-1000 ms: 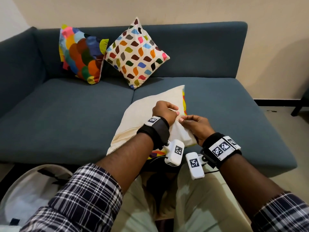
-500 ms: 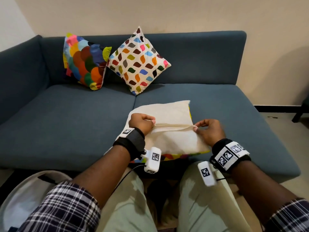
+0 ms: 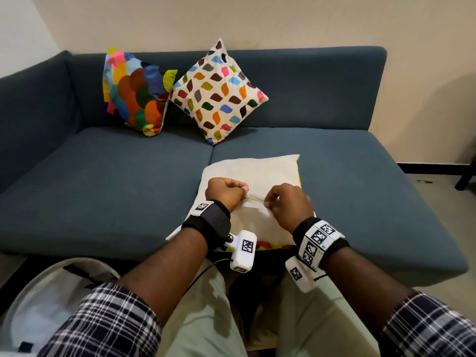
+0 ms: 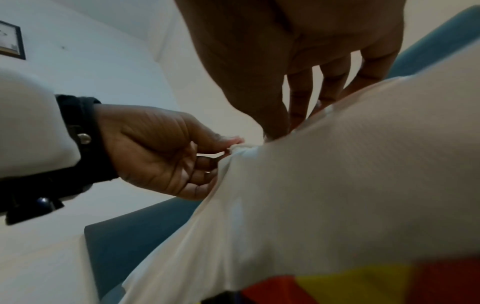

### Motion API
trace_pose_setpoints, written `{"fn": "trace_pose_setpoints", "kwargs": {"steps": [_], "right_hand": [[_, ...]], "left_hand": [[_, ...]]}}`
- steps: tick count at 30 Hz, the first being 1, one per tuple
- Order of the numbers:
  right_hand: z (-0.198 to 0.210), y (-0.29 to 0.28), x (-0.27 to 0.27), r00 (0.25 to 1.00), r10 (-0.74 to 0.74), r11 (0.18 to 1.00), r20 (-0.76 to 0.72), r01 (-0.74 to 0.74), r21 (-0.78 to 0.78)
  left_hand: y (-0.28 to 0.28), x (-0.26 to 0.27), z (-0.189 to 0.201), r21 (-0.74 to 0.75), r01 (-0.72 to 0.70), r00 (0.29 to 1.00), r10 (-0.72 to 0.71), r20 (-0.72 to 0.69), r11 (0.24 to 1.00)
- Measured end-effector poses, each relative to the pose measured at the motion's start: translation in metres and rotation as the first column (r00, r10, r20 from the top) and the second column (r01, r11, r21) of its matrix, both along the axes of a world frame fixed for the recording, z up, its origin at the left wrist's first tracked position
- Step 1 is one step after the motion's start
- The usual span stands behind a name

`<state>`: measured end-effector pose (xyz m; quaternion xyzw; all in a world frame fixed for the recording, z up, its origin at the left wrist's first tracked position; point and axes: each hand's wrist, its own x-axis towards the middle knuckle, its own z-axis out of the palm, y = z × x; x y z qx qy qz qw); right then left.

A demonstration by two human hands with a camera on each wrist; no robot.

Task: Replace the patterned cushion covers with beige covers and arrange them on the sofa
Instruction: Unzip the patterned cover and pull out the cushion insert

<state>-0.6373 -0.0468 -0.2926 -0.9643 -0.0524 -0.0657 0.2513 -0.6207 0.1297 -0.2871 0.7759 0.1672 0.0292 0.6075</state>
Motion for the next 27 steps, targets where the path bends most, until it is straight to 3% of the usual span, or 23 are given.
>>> {"fn": "trace_pose_setpoints", "kwargs": {"steps": [3, 7, 13, 21, 27], "right_hand": [[-0.004, -0.006, 0.001, 0.999, 0.043, 0.998, -0.023, -0.042, 0.04], [-0.007, 0.002, 0.0, 0.986, 0.156, 0.982, 0.066, -0.162, 0.093], [-0.008, 0.009, 0.003, 0.99, 0.131, 0.991, 0.059, -0.132, 0.022], [-0.015, -0.017, 0.008, 0.999, 0.045, 0.995, 0.03, -0.048, 0.089], [-0.005, -0.019, 0.006, 0.999, 0.038, 0.999, 0.016, -0.038, 0.029]], "left_hand": [[0.008, -0.001, -0.004, -0.041, -0.017, 0.999, 0.015, -0.035, 0.999], [0.001, -0.002, -0.007, -0.054, 0.0, 1.0, -0.001, -0.024, 0.999], [0.001, -0.005, -0.012, -0.013, 0.016, 0.999, -0.016, -0.03, 1.0], [0.078, -0.009, -0.023, 0.108, -0.084, 0.995, 0.089, -0.046, 0.991], [0.129, -0.021, -0.028, 0.13, -0.185, 0.981, 0.19, -0.027, 0.974]]}}
